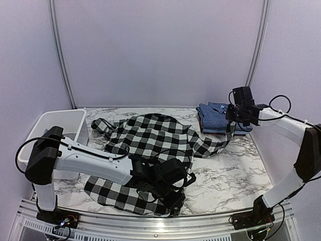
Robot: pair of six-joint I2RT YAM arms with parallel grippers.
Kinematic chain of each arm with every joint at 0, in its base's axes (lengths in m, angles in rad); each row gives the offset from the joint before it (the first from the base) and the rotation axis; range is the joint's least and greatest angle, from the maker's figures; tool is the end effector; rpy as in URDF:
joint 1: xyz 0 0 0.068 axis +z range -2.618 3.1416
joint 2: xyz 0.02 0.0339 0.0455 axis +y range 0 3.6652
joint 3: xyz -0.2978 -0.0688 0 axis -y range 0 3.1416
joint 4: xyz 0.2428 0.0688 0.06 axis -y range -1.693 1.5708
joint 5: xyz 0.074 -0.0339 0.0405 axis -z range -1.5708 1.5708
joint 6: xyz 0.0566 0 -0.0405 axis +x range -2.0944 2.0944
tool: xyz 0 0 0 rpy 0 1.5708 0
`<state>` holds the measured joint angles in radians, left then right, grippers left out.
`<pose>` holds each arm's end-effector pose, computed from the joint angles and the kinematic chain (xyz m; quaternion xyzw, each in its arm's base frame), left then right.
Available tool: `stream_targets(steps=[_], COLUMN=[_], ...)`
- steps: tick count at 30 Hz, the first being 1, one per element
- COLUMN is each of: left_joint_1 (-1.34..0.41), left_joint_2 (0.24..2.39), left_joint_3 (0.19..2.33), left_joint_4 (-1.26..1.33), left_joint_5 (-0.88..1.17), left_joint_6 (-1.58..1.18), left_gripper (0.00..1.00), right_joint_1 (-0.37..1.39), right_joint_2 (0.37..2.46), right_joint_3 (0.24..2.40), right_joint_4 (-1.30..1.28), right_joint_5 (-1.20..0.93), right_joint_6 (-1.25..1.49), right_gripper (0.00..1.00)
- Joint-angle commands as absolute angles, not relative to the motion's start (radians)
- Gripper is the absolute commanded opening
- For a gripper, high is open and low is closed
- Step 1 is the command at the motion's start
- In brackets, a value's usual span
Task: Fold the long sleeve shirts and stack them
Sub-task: Fold the flattened shirt at the center of the board.
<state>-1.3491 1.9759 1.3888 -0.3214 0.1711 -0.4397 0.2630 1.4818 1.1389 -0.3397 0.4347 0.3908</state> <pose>0.0901 -0.4436 0.2003 0.4388 0.8343 -0.3032 0.1398 0.3341 0.0653 0.3059 0.1488 0.8740 -0.0497 0.4598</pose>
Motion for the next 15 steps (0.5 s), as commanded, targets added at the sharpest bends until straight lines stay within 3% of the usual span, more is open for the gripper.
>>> stream_targets(steps=[1,6,15], left_joint_1=[-1.352,-1.354,-1.355], left_joint_2=[1.936,1.952,1.907], left_joint_3=[1.368,1.376,1.337], left_joint_4=[-0.278,-0.260,-0.212], left_joint_5=[0.218,0.237,0.213], left_joint_6=[-0.421,-0.424,-0.446], left_gripper=[0.00,0.00,0.00], right_joint_1=[0.255,0.256,0.257], right_joint_2=[1.419,1.414,1.471], right_joint_3=[1.282,1.389,1.428], right_joint_4=[-0.358,-0.288,-0.026], right_joint_5=[0.490,0.439,0.163], right_joint_6=[0.331,0.277,0.222], right_gripper=[0.00,0.00,0.00])
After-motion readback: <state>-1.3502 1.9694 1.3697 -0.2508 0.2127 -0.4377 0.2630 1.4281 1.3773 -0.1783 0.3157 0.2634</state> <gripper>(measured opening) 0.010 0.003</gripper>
